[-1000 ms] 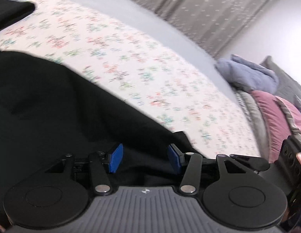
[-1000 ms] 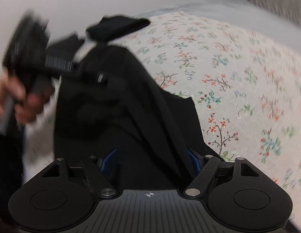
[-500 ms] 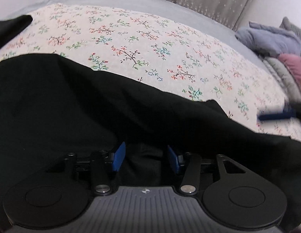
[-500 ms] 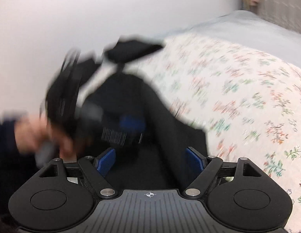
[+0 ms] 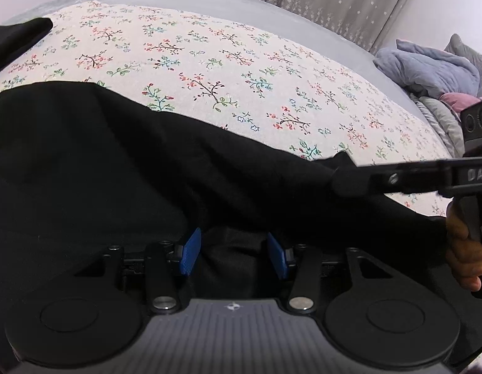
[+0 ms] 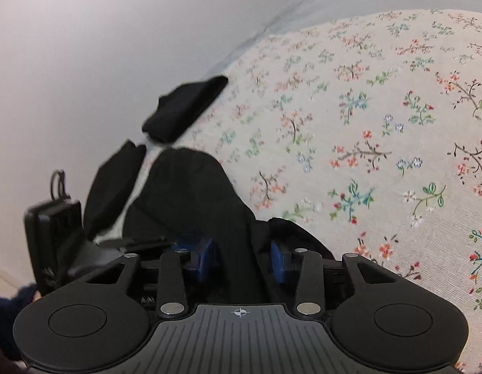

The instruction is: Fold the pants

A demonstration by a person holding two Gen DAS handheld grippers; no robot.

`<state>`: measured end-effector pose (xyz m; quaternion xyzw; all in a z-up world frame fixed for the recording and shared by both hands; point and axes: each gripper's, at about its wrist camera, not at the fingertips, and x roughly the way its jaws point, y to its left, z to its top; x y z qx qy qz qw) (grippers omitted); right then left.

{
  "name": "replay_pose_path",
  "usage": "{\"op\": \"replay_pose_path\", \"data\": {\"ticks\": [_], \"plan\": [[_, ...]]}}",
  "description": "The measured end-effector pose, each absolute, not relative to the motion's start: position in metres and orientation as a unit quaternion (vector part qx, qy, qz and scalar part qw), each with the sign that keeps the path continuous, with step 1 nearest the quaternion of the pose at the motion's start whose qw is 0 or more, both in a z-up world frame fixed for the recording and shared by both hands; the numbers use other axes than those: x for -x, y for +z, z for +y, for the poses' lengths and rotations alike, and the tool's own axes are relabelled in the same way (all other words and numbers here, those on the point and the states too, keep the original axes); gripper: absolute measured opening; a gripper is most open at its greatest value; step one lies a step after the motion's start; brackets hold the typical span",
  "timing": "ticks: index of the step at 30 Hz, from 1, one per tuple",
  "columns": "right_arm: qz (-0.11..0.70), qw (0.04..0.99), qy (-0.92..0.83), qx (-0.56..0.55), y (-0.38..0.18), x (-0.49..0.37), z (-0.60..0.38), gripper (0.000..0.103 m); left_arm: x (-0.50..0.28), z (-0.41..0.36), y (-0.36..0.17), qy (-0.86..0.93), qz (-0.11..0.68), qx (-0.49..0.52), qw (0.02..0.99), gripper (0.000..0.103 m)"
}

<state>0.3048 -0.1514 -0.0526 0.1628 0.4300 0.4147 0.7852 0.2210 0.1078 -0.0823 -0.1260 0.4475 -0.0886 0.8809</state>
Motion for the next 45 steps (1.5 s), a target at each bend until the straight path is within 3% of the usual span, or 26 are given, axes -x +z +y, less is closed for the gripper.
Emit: {"op": "replay_pose_path", "data": {"ticks": [6,14,16,18,21,24,29,34,45], "plan": [[0.442,0.783,0.407,-0.159,-0.054,-0.314,-0.139,0.041,-0.22,0.106,-0.081,-0.087,0.447,0.125,0.881,0.035],[0.478,0.766,0.295,-0.313,-0.093,-0.348,-0.156,0.037,-0.221,0.106,-0.082,-0.088,0.446,0.12,0.883,0.035],[0.464,0.771,0.289,-0.327,-0.092,-0.344,-0.159,0.03,-0.221,0.107,-0.082,-0.088,0.447,0.123,0.882,0.035],[0.448,0.777,0.279,-0.344,-0.091,-0.342,-0.165,0.016,-0.221,0.107,-0.082,-0.088,0.447,0.125,0.881,0.035],[0.436,0.78,0.266,-0.363,-0.093,-0.341,-0.173,0.006,-0.221,0.106,-0.082,-0.089,0.446,0.12,0.882,0.035],[0.439,0.8,0.245,-0.325,-0.089,-0.344,-0.166,0.002,-0.223,0.111,-0.08,-0.093,0.445,0.134,0.881,0.035],[0.367,0.858,0.238,-0.268,-0.05,-0.35,-0.165,0.001,-0.224,0.135,-0.069,-0.056,0.415,0.164,0.893,0.035],[0.411,0.868,0.225,-0.167,-0.07,-0.377,-0.142,0.001,-0.23,0.17,-0.07,0.025,0.411,0.199,0.889,0.035],[0.401,0.872,0.232,-0.155,-0.077,-0.374,-0.149,0.004,-0.227,0.252,-0.066,0.166,0.383,0.277,0.865,0.035]]}}
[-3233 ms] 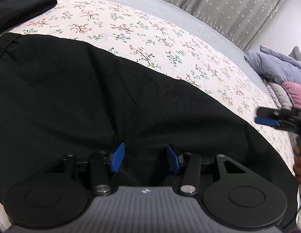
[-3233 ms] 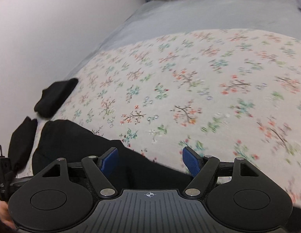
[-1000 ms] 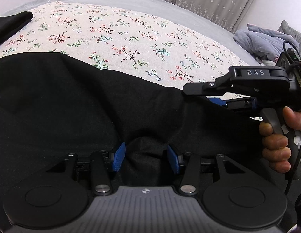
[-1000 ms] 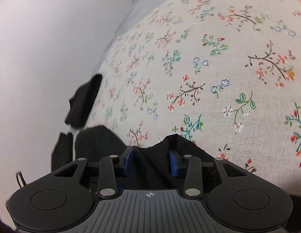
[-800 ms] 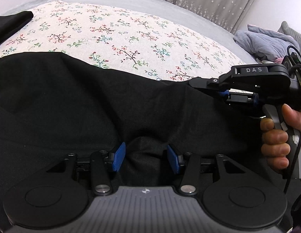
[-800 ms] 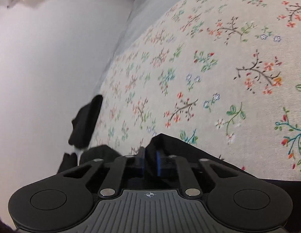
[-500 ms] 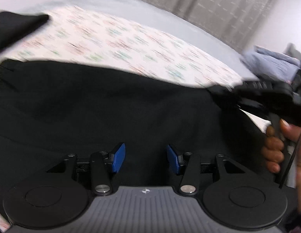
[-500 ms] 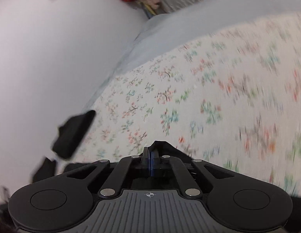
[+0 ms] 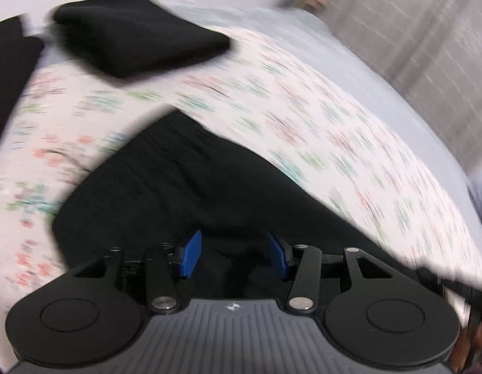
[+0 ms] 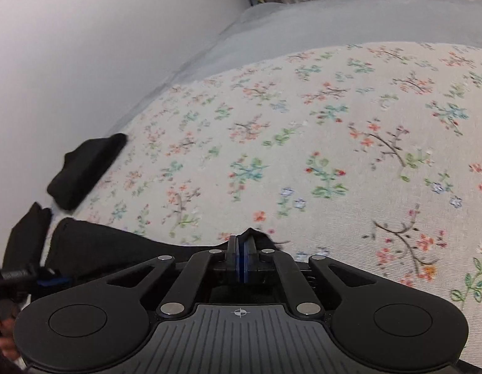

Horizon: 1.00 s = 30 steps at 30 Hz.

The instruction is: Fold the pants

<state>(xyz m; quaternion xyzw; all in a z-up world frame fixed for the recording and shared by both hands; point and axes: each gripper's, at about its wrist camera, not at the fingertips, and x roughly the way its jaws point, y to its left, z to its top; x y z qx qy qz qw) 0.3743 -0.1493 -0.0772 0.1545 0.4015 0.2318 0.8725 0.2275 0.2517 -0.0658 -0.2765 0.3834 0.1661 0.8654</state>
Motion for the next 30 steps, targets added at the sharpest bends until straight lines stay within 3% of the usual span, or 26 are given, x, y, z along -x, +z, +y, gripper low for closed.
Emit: {"op": "replay_pose_path", "data": {"ticks": [2,6,14,16,17,21,30], "plan": [[0.406,0.874,0.224,-0.144,-0.082,-0.377,-0.149,0.001,-0.225,0.272,-0.069,0.178,0.377,0.315,0.853,0.024],[0.399,0.886,0.213,-0.104,-0.077,-0.374,-0.139,0.001,-0.221,0.291,-0.069,0.17,0.373,0.356,0.84,0.018],[0.387,0.908,0.153,-0.057,-0.072,-0.369,-0.137,0.002,-0.22,0.296,-0.059,0.183,0.358,0.32,0.858,0.018],[0.378,0.916,0.127,-0.048,-0.064,-0.363,-0.14,0.006,-0.222,0.297,-0.059,0.167,0.358,0.319,0.862,0.023],[0.369,0.921,0.114,-0.055,-0.058,-0.359,-0.144,0.012,-0.222,0.299,-0.058,0.159,0.353,0.32,0.865,0.024],[0.336,0.925,0.128,-0.123,-0.027,-0.318,-0.168,0.012,-0.22,0.306,-0.049,0.157,0.337,0.302,0.878,0.028],[0.439,0.888,0.07,-0.116,-0.049,-0.207,-0.226,0.017,-0.215,0.317,-0.058,0.15,0.345,0.322,0.869,0.028]]}}
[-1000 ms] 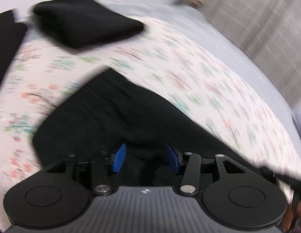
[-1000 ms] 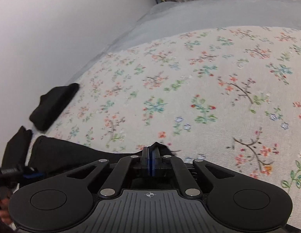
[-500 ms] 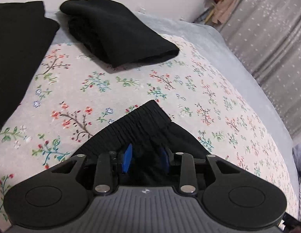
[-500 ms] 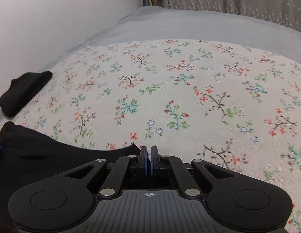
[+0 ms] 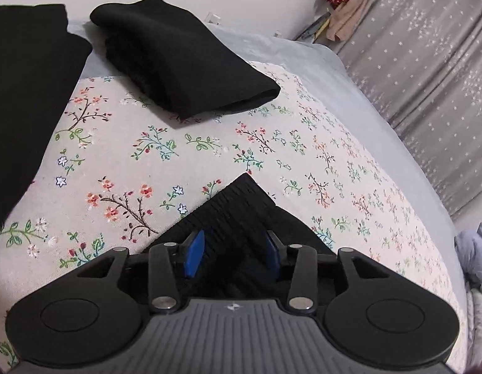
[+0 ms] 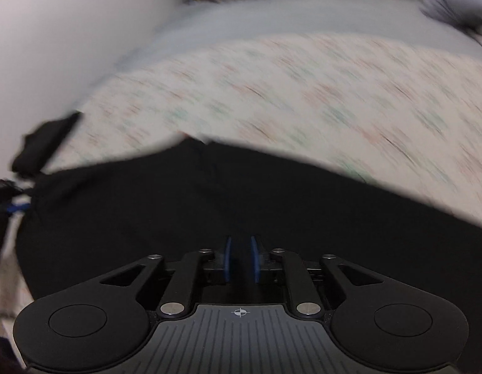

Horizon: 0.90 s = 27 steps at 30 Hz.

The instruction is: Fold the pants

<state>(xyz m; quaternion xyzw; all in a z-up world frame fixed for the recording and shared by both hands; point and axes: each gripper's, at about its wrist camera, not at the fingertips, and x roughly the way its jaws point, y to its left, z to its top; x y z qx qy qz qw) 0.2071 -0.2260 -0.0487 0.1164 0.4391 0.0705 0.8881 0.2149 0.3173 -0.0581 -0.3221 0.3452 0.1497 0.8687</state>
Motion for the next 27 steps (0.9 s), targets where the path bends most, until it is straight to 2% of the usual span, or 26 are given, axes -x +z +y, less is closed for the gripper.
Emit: {"op": "replay_pose_path", "data": {"ticks": [2,5,8,10,13,15,16,17,20,22,24,26,27], "plan": [[0.448,0.888,0.018,-0.099,-0.065,-0.194,-0.259,0.016,-0.217,0.315,-0.061,0.148,0.348,0.307,0.874,0.028],[0.419,0.887,-0.007,-0.195,-0.075,-0.165,-0.321,0.014,-0.22,0.313,-0.064,0.145,0.353,0.283,0.88,0.028],[0.409,0.897,-0.05,-0.157,-0.076,-0.14,-0.357,0.01,-0.219,0.313,-0.066,0.148,0.351,0.268,0.885,0.026],[0.403,0.896,-0.07,-0.171,-0.077,-0.124,-0.383,0.009,-0.219,0.313,-0.067,0.149,0.351,0.257,0.888,0.022],[0.396,0.886,-0.116,-0.21,-0.082,-0.098,-0.423,0.0,-0.218,0.313,-0.068,0.151,0.354,0.238,0.892,0.02],[0.393,0.883,-0.141,-0.214,-0.083,-0.081,-0.438,0.0,-0.217,0.315,-0.068,0.165,0.356,0.223,0.893,0.02],[0.39,0.883,-0.153,-0.213,-0.082,-0.074,-0.444,0.0,-0.217,0.318,-0.069,0.18,0.359,0.215,0.89,0.026],[0.388,0.882,-0.169,-0.209,-0.08,-0.069,-0.447,0.0,-0.216,0.322,-0.071,0.187,0.36,0.22,0.887,0.028],[0.382,0.884,-0.207,-0.169,-0.068,-0.059,-0.432,0.022,-0.208,0.334,-0.07,0.183,0.348,0.255,0.883,0.027],[0.367,0.902,-0.169,-0.155,-0.058,-0.053,-0.409,0.028,-0.2,0.331,-0.058,0.175,0.332,0.246,0.894,0.027],[0.347,0.918,-0.113,-0.157,-0.045,-0.046,-0.384,0.051,-0.191,0.326,-0.045,0.165,0.316,0.241,0.903,0.027],[0.331,0.929,-0.066,-0.151,-0.034,-0.042,-0.355,0.064,-0.184,0.324,-0.039,0.16,0.316,0.248,0.902,0.027],[0.324,0.934,-0.047,-0.14,-0.028,-0.04,-0.339,0.064,-0.18,0.325,-0.039,0.157,0.319,0.26,0.898,0.027]]}}
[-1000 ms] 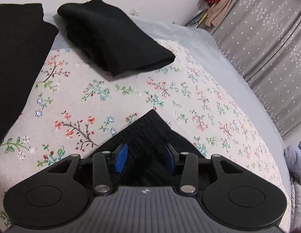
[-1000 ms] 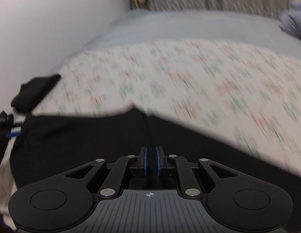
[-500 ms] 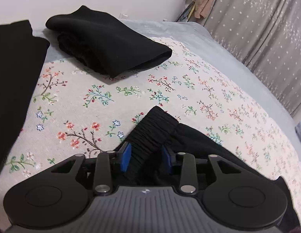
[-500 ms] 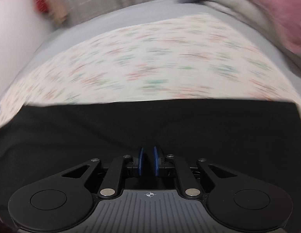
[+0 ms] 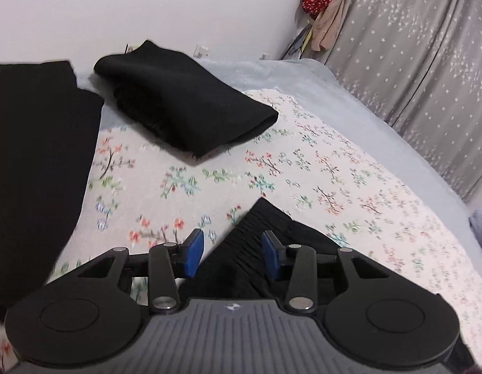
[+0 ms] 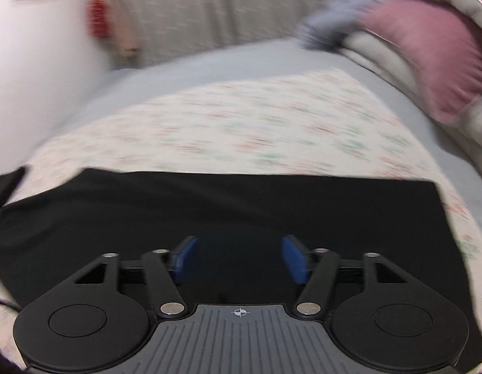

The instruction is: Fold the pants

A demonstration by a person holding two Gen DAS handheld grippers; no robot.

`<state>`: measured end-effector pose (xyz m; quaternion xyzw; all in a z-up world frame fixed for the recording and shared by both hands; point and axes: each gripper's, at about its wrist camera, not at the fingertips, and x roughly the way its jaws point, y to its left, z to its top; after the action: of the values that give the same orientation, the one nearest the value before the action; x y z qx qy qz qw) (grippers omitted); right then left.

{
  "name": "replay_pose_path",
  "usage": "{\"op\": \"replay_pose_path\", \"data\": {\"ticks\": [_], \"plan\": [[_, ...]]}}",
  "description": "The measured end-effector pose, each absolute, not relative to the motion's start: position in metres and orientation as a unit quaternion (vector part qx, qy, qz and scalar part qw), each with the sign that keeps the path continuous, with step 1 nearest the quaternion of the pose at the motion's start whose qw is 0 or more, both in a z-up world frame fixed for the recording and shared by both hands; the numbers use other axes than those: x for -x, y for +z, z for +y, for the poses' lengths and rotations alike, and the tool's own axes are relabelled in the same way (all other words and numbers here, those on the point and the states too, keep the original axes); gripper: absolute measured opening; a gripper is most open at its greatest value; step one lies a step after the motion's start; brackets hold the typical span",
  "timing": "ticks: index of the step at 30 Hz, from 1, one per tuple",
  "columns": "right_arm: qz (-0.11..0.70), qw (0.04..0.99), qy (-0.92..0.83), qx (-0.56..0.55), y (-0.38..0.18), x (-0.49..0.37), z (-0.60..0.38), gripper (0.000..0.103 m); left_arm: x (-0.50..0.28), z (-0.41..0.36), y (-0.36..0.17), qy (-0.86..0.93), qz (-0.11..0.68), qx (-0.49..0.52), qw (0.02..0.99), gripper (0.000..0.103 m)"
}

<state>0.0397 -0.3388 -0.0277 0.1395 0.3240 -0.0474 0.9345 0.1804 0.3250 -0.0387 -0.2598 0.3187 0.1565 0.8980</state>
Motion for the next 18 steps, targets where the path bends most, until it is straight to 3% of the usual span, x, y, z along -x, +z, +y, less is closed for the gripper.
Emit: {"op": "replay_pose_path", "data": {"ticks": [5,9,14,18], "plan": [[0.247,0.948,0.075,-0.187,0.015,0.005,-0.291,0.065,-0.166,0.338,-0.047,0.128,0.339,0.34,0.868,0.027],[0.215,0.949,0.106,-0.205,0.043,0.033,-0.279,0.073,-0.155,0.339,-0.04,0.141,0.342,0.331,0.868,0.027],[0.263,0.937,0.111,-0.203,0.036,0.02,-0.27,0.074,-0.151,0.321,-0.049,0.112,0.367,0.333,0.861,0.027],[0.331,0.925,0.096,-0.163,-0.013,-0.011,-0.239,0.074,-0.174,0.294,-0.068,0.107,0.418,0.294,0.853,0.027]]}}
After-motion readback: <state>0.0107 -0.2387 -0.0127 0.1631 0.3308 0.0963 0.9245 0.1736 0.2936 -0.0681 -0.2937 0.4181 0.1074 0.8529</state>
